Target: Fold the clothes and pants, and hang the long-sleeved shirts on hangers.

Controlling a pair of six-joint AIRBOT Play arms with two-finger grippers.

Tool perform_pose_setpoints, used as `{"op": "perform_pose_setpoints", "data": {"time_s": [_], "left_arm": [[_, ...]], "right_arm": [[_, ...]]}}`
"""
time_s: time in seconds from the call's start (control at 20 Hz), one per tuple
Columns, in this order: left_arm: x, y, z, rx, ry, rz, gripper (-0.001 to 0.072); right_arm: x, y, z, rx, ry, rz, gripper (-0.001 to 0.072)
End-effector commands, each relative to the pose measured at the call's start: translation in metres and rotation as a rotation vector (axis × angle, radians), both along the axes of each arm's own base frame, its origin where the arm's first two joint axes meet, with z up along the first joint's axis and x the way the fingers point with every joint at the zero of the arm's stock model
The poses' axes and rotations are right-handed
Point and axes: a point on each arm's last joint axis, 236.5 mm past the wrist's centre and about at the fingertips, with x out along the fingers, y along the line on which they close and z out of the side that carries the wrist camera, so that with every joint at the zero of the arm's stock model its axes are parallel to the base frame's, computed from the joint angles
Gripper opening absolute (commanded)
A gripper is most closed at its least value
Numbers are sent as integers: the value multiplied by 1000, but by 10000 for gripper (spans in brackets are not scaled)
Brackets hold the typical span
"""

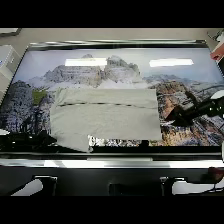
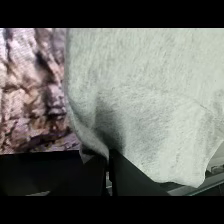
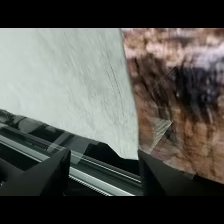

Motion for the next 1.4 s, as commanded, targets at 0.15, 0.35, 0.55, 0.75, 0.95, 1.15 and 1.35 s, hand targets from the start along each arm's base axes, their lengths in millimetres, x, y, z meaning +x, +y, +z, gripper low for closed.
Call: {"op": "perform_pose_setpoints", "data": {"time_s": [0.15,0.35,0.55,0.75,0.95,1.15,1.35], "left_arm": [[-1,-2,1,-8,5,-5,18],[-4,-4,2,-20,11,-13,18],[-4,-4,2,-21,13,-9,18],[-4,-4,2,-21,13,-9,18],[-4,-4,2,-21,16,-6,18],[-3,-4,3,-23,16,-3,18],[5,-3,8,-27,-2,10,18]], "right_arm": [[-58,19,-43,45,96,-10,482],[-51,18,-52,25,66,-33,481],[-38,20,-52,30,25,-72,481],[-32,24,-53,48,10,-108,479],[-47,35,-59,86,46,-105,425],[-46,46,-57,138,29,-123,279],[-32,53,-38,184,-65,-124,30]]}}
